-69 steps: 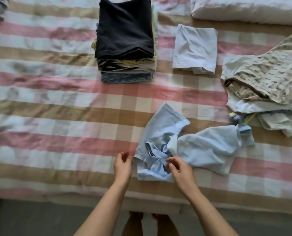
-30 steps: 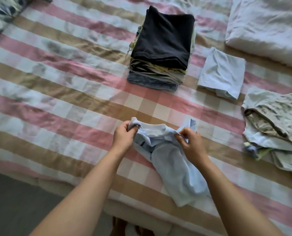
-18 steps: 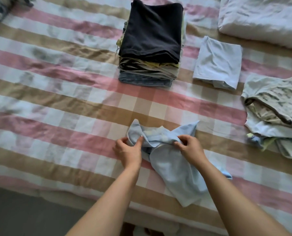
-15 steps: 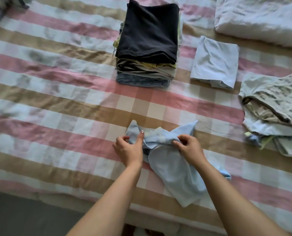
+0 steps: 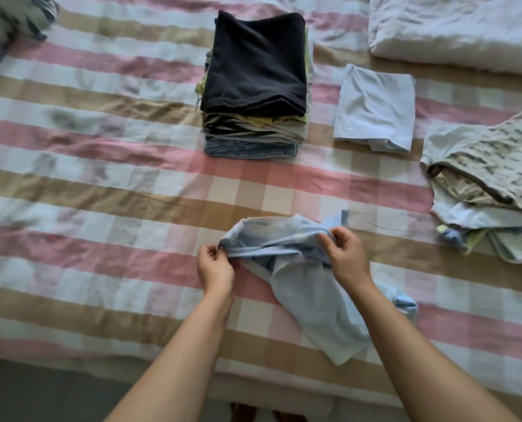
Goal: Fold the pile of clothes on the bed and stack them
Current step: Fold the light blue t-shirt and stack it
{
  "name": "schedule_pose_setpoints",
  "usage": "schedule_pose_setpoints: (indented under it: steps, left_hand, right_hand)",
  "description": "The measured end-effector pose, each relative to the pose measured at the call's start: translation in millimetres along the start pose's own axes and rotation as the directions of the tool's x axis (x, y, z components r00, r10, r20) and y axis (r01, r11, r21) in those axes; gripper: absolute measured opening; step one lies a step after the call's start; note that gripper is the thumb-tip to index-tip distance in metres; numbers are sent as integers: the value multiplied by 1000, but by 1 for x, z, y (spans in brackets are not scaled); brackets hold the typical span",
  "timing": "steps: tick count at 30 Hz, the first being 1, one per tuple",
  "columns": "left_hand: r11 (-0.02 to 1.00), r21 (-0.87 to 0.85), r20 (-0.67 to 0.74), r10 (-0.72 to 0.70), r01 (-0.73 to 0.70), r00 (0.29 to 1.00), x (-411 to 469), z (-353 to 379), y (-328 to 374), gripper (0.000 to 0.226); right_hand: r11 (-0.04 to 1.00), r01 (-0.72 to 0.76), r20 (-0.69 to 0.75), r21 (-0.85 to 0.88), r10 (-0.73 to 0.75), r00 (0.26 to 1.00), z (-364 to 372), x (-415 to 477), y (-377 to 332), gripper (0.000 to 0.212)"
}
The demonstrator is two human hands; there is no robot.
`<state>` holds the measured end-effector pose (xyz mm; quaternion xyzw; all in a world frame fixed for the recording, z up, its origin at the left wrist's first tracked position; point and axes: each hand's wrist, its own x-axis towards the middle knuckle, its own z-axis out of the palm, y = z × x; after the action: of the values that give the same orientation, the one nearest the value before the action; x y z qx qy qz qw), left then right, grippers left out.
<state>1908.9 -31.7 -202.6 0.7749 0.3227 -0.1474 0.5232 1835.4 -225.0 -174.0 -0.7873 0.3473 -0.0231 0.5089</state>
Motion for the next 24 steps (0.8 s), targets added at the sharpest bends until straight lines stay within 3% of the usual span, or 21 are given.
schedule_pose_setpoints:
  steps: [3, 7, 11, 15, 18, 21, 24]
  left_hand:
    - [973, -225, 29, -45, 51, 999, -1, -11, 13, 15]
    - [973, -203, 69, 129, -112, 989, -9, -24, 51, 19]
    - [903, -11, 182, 424, -430, 887, -38, -50, 97, 15]
    - [694, 235, 326, 603, -681, 728, -67, -85, 130, 14]
    - [666, 259, 482, 539, -699, 691, -85, -109, 147, 18]
    - [787, 135, 607, 415, -602, 678, -92, -130, 156, 21]
    - [820, 108, 652, 369, -562, 662, -85, -126, 155, 20]
  right_hand:
    - [998, 62, -175, -3, -62, 983, -20, -4, -9, 12]
    - [985, 173, -276, -3, -167, 946, -55, -12, -36, 9]
    - [971, 233, -180, 52, -221, 959, -94, -30, -72, 20]
    - [988, 24, 18, 155, -27, 999, -127, -58, -91, 23]
    - [961, -107, 108, 253, 81, 991, -150, -84, -104, 25]
    - [915, -138, 182, 379, 73, 981, -171, -105, -114, 25]
    - [929, -151, 237, 338, 71, 969, -174, -101, -108, 23]
